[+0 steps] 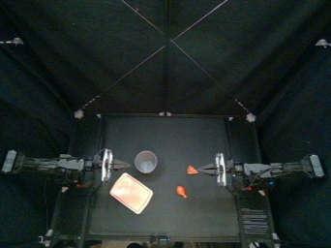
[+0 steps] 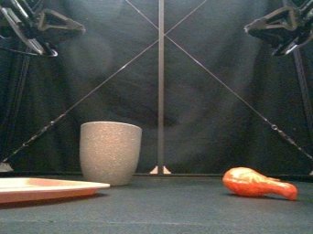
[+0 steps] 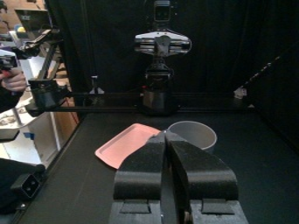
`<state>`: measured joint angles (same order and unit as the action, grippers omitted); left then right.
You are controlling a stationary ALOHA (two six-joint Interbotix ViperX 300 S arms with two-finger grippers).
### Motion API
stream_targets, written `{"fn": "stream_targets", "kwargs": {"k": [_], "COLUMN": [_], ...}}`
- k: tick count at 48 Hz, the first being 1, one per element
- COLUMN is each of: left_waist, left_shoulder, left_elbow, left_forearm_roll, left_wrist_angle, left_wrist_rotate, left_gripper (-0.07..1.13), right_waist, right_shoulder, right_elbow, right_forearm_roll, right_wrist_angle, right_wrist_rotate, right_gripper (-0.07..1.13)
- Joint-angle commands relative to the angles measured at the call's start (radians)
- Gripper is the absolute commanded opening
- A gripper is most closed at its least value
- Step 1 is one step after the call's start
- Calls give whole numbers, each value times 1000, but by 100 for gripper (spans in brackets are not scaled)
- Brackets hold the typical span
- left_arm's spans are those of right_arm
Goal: Pick the drumstick then place it on the pink plate
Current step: Pick the drumstick
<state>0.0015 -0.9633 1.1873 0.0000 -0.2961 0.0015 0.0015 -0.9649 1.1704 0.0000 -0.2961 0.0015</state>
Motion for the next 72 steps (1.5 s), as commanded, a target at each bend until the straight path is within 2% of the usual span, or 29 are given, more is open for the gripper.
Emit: {"fn": "stream_targets", "kwargs": {"k": [1,12,22,26,31,36,40,43,46,56,66,72], "left_waist": [-8,-14,-14,-14,-14,-14,-14,-14,-14,-14,-11,-11], "left_shoulder": [25,34,34,35,37,37,38,38,38,38,38,38], "left_elbow": [-2,-2,-5,-3,-2,2,6,8,8,9,9,9], "left_forearm_roll": [-18,-55,-55,-54,-54,-55,-57,-57,-57,-55,-57,-57], "left_wrist_angle": [38,63,61,58,49,40,34,34,34,32,29,28], "left_wrist_rotate": [-8,-6,-5,-6,-5,-6,-6,-6,-6,-5,-5,-5], "left_gripper": [4,5,5,5,5,5,5,5,5,5,5,5], "right_waist": [55,170,179,179,176,167,149,137,127,143,160,153], "right_shoulder": [46,282,477,546,609,647,660,666,670,701,741,799], "right_elbow": [-8,-58,-118,-144,-184,-229,-253,-259,-256,-268,-321,-360], "right_forearm_roll": [17,166,221,242,268,284,293,302,308,357,391,385], "right_wrist_angle": [-3,2,101,161,209,255,276,282,290,371,577,681], "right_wrist_rotate": [17,152,241,259,267,268,270,270,268,301,318,390], "right_gripper": [2,2,3,8,23,49,76,89,96,95,95,95]}}
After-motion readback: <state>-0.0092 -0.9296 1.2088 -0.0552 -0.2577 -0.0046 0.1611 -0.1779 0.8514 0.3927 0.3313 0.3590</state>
